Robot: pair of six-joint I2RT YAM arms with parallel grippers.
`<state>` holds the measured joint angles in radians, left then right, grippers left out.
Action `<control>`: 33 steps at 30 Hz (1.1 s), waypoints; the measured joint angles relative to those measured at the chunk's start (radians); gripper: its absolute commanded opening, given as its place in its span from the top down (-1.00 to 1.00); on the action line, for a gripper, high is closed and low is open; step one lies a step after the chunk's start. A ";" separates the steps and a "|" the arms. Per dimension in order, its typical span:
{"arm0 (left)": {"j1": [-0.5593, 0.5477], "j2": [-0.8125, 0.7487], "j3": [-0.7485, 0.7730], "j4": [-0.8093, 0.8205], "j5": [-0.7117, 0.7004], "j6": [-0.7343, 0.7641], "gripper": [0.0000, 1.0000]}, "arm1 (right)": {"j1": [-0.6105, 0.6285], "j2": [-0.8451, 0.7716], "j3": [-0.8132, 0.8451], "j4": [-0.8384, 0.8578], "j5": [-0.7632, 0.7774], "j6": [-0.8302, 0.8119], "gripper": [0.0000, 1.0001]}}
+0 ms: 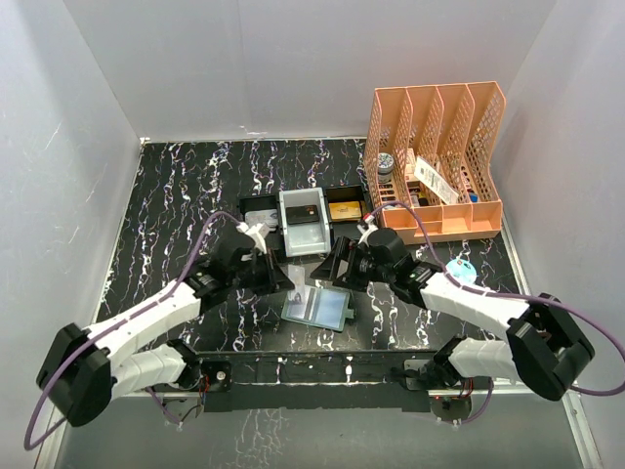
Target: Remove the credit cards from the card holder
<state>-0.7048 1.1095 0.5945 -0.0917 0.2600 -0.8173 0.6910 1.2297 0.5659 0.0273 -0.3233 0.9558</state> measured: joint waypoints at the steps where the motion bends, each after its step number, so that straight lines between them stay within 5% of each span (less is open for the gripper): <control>1: 0.021 -0.032 -0.010 0.000 0.002 0.003 1.00 | -0.002 -0.013 0.002 0.002 0.008 -0.003 -0.72; 7: 0.136 -0.183 -0.068 0.010 0.045 -0.002 1.00 | -0.006 -0.126 -0.030 0.095 0.052 -0.017 -0.78; 9: 0.183 -0.229 -0.096 0.032 0.082 -0.017 1.00 | -0.007 -0.184 -0.061 0.138 0.068 -0.017 -0.96; 16: 0.379 -0.348 -0.172 0.104 0.256 -0.074 1.00 | -0.074 -0.302 -0.099 0.194 0.088 0.084 -0.96; 20: 0.458 -0.355 -0.211 0.237 0.378 -0.155 1.00 | -0.087 -0.265 -0.094 0.221 0.028 0.115 -0.72; 33: 0.466 -0.303 -0.303 0.652 0.588 -0.373 1.00 | -0.058 0.052 0.092 0.398 -0.285 0.158 -0.11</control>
<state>-0.2386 0.8062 0.2916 0.5606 0.8478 -1.1908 0.6327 1.2816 0.6582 0.4255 -0.6086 1.1141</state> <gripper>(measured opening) 0.010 0.630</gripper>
